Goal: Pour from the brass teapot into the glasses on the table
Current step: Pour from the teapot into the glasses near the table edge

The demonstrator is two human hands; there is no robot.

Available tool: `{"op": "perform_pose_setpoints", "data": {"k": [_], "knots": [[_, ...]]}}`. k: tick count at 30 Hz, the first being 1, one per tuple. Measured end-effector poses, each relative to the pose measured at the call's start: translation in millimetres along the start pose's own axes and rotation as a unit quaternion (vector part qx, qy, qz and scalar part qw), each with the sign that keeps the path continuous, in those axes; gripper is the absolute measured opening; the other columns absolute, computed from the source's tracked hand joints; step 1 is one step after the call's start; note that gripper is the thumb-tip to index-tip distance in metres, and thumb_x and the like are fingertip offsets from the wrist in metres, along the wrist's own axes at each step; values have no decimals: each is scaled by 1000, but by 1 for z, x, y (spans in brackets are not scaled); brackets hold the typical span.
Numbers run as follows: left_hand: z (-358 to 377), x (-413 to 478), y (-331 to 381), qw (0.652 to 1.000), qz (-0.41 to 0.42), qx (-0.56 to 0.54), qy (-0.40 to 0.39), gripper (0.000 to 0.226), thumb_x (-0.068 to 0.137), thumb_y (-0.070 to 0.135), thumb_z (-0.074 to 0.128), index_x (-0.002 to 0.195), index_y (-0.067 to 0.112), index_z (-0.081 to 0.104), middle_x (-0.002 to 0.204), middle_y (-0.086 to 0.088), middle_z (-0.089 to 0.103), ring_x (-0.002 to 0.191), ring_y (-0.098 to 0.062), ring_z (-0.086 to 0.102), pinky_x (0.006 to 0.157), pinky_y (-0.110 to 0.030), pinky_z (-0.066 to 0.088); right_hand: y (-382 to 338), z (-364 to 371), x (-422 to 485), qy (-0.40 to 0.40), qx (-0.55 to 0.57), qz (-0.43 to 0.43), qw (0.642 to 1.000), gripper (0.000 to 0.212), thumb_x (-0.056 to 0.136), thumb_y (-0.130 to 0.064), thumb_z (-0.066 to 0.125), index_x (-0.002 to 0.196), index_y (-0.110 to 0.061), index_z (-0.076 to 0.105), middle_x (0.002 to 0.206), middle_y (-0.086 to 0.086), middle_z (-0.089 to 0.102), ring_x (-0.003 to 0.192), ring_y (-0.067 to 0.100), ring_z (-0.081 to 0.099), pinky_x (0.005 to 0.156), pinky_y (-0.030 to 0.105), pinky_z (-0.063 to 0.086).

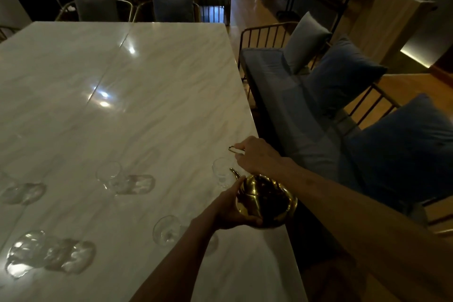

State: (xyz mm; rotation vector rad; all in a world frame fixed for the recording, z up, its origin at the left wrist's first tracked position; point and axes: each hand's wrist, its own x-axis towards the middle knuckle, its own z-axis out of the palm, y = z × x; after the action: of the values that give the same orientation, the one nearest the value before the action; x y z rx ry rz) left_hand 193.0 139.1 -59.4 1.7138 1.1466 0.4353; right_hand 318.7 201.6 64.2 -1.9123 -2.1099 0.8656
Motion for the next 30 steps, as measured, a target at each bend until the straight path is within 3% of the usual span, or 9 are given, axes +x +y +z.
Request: {"op": "perform_pose_setpoints", "data": {"k": [3, 5, 8, 10, 16, 24, 30], "knots": [[3, 2, 1, 1000, -11, 6, 3, 124, 63, 51, 87, 156, 30, 7, 155, 6, 35, 140, -17, 37, 113, -39, 38, 3, -1, 3, -12, -4, -3, 1000, 50, 92, -24, 58, 141, -17, 51, 136, 6, 57, 113, 19, 59, 83, 22, 45], [4, 2, 1, 1000, -18, 9, 4, 125, 61, 55, 86, 156, 32, 7, 155, 6, 35, 140, -19, 38, 113, -44, 39, 4, -1, 4, -13, -14, -5, 1000, 49, 91, -23, 58, 139, -17, 53, 131, 6, 60, 104, 18, 61, 78, 23, 48], [6, 3, 4, 1000, -18, 11, 5, 121, 64, 50, 87, 156, 32, 11, 153, 8, 37, 139, -16, 38, 111, -36, 39, 4, -3, 5, -7, -26, -9, 1000, 49, 90, -22, 58, 139, -18, 53, 125, 6, 63, 85, 14, 60, 64, 21, 47], [7, 3, 6, 1000, -16, 10, 4, 117, 66, 46, 87, 155, 31, 13, 152, 9, 39, 138, -14, 39, 110, -33, 39, 5, -4, 6, -6, -29, -10, 1000, 49, 89, -21, 58, 138, -18, 54, 122, 6, 64, 84, 14, 62, 62, 21, 48], [8, 5, 10, 1000, -31, 1, 6, 123, 60, 57, 86, 155, 35, 11, 154, 8, 37, 139, -18, 38, 112, -45, 40, 7, -6, 7, -4, -35, -12, 999, 49, 89, -21, 59, 138, -17, 53, 114, 6, 66, 84, 14, 64, 75, 29, 57], [8, 2, 12, 999, -31, -4, 3, 123, 61, 53, 86, 156, 31, 11, 154, 7, 36, 139, -17, 38, 111, -38, 39, 6, -6, 8, -7, -41, -16, 999, 49, 89, -22, 59, 137, -15, 54, 121, 8, 65, 94, 18, 64, 83, 32, 56], [7, -3, 12, 1000, -22, -4, 7, 117, 63, 50, 87, 154, 33, 16, 151, 10, 40, 136, -14, 41, 109, -37, 41, 3, -4, 7, -7, -47, -11, 999, 46, 87, -23, 58, 132, -15, 58, 110, 6, 66, 86, 17, 66, 80, 35, 58]]}}
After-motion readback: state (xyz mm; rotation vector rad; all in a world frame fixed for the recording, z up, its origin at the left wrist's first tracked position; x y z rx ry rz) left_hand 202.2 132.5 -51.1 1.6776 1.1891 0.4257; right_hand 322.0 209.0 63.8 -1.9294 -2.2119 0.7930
